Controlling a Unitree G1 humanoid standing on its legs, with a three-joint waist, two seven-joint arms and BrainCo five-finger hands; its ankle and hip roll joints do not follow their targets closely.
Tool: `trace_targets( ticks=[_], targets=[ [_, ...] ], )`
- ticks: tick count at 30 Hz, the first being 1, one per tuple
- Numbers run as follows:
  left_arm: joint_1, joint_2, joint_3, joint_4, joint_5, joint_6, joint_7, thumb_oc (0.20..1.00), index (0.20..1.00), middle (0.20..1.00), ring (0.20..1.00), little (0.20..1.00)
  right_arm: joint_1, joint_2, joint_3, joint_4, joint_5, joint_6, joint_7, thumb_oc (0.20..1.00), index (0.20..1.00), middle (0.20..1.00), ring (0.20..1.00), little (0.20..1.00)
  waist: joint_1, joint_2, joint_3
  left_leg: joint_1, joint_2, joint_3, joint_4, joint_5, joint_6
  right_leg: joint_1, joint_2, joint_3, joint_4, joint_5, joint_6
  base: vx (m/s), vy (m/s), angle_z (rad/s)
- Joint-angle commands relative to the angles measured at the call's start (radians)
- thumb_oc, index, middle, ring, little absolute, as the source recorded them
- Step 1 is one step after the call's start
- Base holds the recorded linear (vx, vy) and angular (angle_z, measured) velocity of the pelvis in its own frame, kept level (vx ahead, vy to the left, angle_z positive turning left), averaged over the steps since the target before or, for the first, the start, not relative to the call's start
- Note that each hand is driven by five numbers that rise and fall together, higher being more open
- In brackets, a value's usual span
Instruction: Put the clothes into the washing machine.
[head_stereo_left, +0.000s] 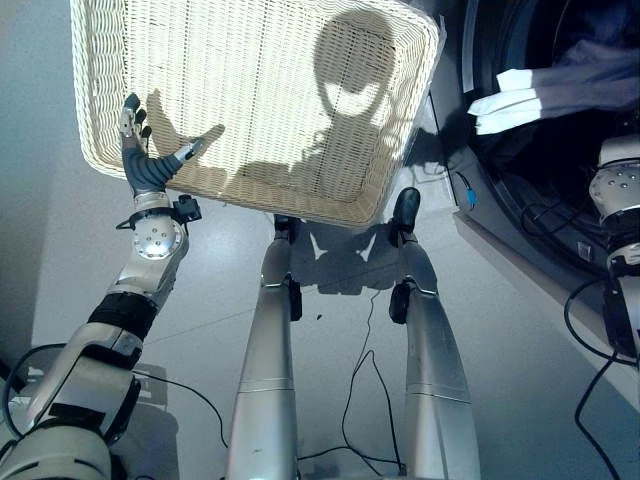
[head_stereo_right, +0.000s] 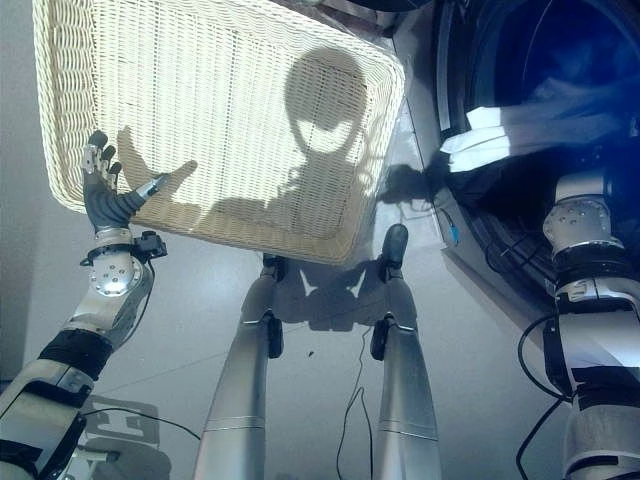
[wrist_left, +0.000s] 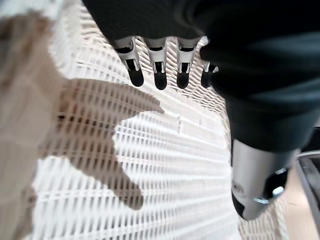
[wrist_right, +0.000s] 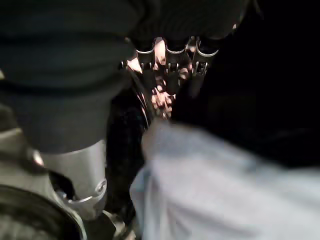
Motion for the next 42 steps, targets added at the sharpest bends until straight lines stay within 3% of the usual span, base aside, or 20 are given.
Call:
trace_targets(
  ticks=[1,2,4,6,7,9,13,15,19,31,39,42],
  targets=[
    [-0.009,-0.008,0.028,0.016,-0.028,-0.025,0.012,1.000,1.000,1.000,1.000,1.000,-0.065,-0.297,0.082,0.022,-0.271,0.065,-0.177,1.000,1.000,1.000,1.000,1.000,-0.016,-0.008,-0.027,0.056,-0.034,-0.051,-0.004,-0.066,0.036,0.049,0.054,-0.075,0.070,-0.051,0.023,0.00,0.000,0.00],
    [-0.009,-0.008,0.028,0.016,-0.028,-0.025,0.012,1.000,1.000,1.000,1.000,1.000,-0.065,-0.297,0.082,0.022,-0.271,0.065,-0.177,1.000,1.000,1.000,1.000,1.000,-0.016,-0.008,-0.027,0.056,-0.034,-0.051,-0.004,-0.066,0.036,0.049,0.054,-0.075,0.070,-0.051,0.023,0.00,0.000,0.00],
    [-0.026,-0.013,0.015,0.017,-0.027,-0.022,0.016,1.000,1.000,1.000,1.000,1.000,-0.105,-0.280,0.134,0.048,-0.355,0.151,-0.240,1.000,1.000,1.000,1.000,1.000,-0.009,0.001,-0.027,0.051,-0.037,-0.053,-0.006,-0.066,0.036,0.048,0.050,-0.080,0.066,-0.051,0.025,0.00,0.000,0.00],
    [-0.042,-0.009,0.002,0.016,-0.039,-0.015,0.018,1.000,1.000,1.000,1.000,1.000,-0.140,-0.271,0.196,0.057,-0.462,0.304,-0.262,1.000,1.000,1.000,1.000,1.000,-0.004,0.007,-0.027,0.047,-0.040,-0.053,-0.002,-0.065,0.035,0.046,0.048,-0.081,0.064,-0.052,0.024,0.00,0.000,0.00],
    [-0.045,-0.012,0.001,0.018,-0.042,-0.016,0.018,1.000,1.000,1.000,1.000,1.000,-0.155,-0.266,0.216,0.069,-0.465,0.326,-0.273,1.000,1.000,1.000,1.000,1.000,-0.003,0.011,-0.027,0.045,-0.040,-0.053,-0.002,-0.066,0.036,0.044,0.048,-0.080,0.063,-0.054,0.023,0.00,0.000,0.00],
    [-0.054,-0.013,-0.006,0.026,-0.054,-0.024,0.012,1.000,1.000,1.000,1.000,1.000,-0.173,-0.261,0.260,0.103,-0.625,0.392,-0.268,1.000,1.000,1.000,1.000,1.000,-0.002,0.018,-0.027,0.038,-0.037,-0.049,0.000,-0.063,0.037,0.039,0.045,-0.082,0.067,-0.054,0.024,0.00,0.000,0.00],
    [-0.058,-0.029,-0.011,0.012,-0.045,-0.021,0.023,1.000,1.000,1.000,1.000,1.000,-0.190,-0.230,0.336,-0.002,-0.808,0.477,-0.276,1.000,1.000,1.000,1.000,1.000,-0.002,0.024,-0.027,0.029,-0.039,-0.043,-0.003,-0.062,0.039,0.029,0.046,-0.083,0.066,-0.056,0.024,0.00,0.000,0.00],
    [-0.056,-0.030,-0.006,0.010,-0.044,-0.024,0.020,1.000,1.000,1.000,1.000,1.000,-0.185,-0.224,0.347,-0.040,-0.817,0.478,-0.272,1.000,1.000,1.000,1.000,1.000,-0.004,0.026,-0.027,0.027,-0.038,-0.042,-0.004,-0.063,0.039,0.026,0.046,-0.081,0.068,-0.060,0.024,0.00,0.000,0.00],
    [-0.042,-0.043,0.012,0.005,-0.031,-0.033,0.023,1.000,1.000,1.000,1.000,1.000,-0.092,-0.190,0.316,-0.171,-0.971,0.454,-0.255,1.000,1.000,1.000,1.000,1.000,-0.013,0.027,-0.027,0.022,-0.035,-0.033,-0.006,-0.062,0.037,0.019,0.045,-0.078,0.071,-0.065,0.025,0.00,0.000,0.00],
    [-0.031,-0.091,0.060,-0.011,0.052,-0.040,0.071,1.000,1.000,1.000,1.000,1.000,0.253,-0.117,0.259,-0.497,-1.469,0.436,-0.029,1.000,1.000,1.000,1.000,1.000,-0.052,0.021,-0.027,-0.002,-0.022,-0.002,-0.002,-0.059,0.033,-0.022,0.046,-0.059,0.101,-0.082,0.031,0.00,0.000,0.00],
    [-0.046,-0.083,0.054,0.003,0.049,-0.051,0.069,1.000,1.000,1.000,1.000,1.000,0.305,-0.114,0.405,-0.420,-1.628,0.336,0.170,1.000,1.000,1.000,1.000,1.000,-0.059,0.014,-0.027,-0.009,-0.012,0.012,-0.003,-0.047,0.022,-0.033,0.046,-0.058,0.102,-0.075,0.035,0.00,0.000,0.00],
    [-0.067,-0.077,0.042,0.011,0.042,-0.044,0.070,1.000,1.000,1.000,1.000,1.000,0.281,-0.118,0.464,-0.363,-1.612,0.340,0.201,1.000,1.000,1.000,1.000,1.000,-0.055,0.015,-0.027,-0.011,-0.011,0.011,-0.005,-0.041,0.019,-0.035,0.044,-0.062,0.100,-0.071,0.035,0.00,0.000,0.00]
  ],
)
